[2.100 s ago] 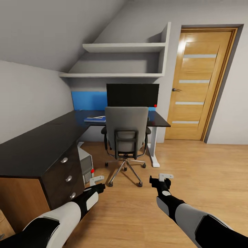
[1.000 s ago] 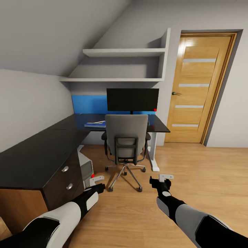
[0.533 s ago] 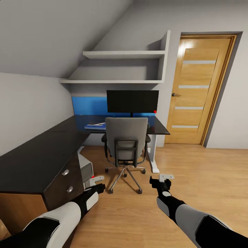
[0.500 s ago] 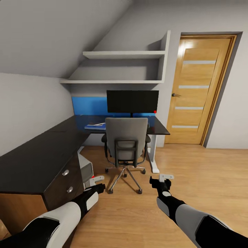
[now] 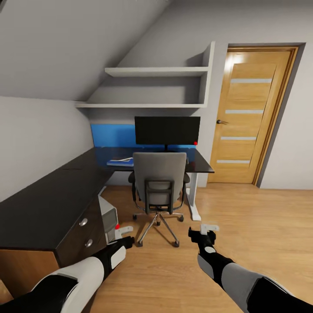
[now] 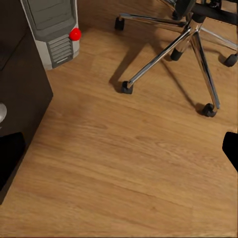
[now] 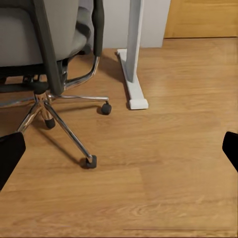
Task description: In the bedroom, organize the workspace by keeping the computer under the desk, ensuring the monitor is on the desk, placing the keyboard on the desk next to the monitor, placing the mouse on the desk next to the keyboard, moving the folder from the swivel chair onto the desk next to the mouse, stacking the notebook on top of the folder with the pen on top of the notebook, and positioning the swivel chair next to the desk.
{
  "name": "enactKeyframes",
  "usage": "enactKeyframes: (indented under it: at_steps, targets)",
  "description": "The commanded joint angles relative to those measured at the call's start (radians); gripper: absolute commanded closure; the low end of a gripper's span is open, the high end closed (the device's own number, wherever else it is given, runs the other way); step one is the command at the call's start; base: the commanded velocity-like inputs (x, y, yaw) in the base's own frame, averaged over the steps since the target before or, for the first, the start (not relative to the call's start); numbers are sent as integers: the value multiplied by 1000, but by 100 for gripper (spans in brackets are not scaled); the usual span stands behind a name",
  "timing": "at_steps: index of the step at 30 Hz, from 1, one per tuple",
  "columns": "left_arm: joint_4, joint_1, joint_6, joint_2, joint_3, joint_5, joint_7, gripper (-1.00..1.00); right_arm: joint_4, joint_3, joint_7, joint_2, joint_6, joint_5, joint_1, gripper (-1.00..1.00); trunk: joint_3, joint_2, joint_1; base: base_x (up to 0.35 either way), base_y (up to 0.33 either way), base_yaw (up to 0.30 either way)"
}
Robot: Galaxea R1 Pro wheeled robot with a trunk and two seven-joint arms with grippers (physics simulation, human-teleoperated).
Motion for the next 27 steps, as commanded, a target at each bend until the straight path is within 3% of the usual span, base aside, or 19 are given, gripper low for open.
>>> enactKeyframes:
  at_steps: [1,6,7,12,20,21,27]
  targets:
    - [7,-1,-1,-1,-9,9,3,-100,0,9,-4,4,-2,-6,11,-100,2,7,-4,0,0,0]
    - [24,0,-3,-5,-8,9,1,-100,0,9,-4,17,-9,5,96,-100,18,42,-23,0,0,0]
    - [27,1,-3,-9,-8,9,0,-100,0,9,-4,19,-22,17,130,-100,21,49,-27,0,0,0]
    - [30,31,-5,-17,-8,9,0,-100,7,9,-5,21,-76,57,192,-100,37,84,-46,0,0,0]
    - [32,146,-54,-15,-7,9,2,-100,66,12,-6,27,-137,112,267,-100,62,140,-77,0,0,0]
    - [32,182,-87,-10,-7,9,3,-100,74,12,-6,27,-151,119,281,-100,65,147,-81,0,0,0]
    - [32,278,-180,33,-7,9,0,-100,85,12,-5,28,-178,128,323,-100,84,189,-104,0,0,0]
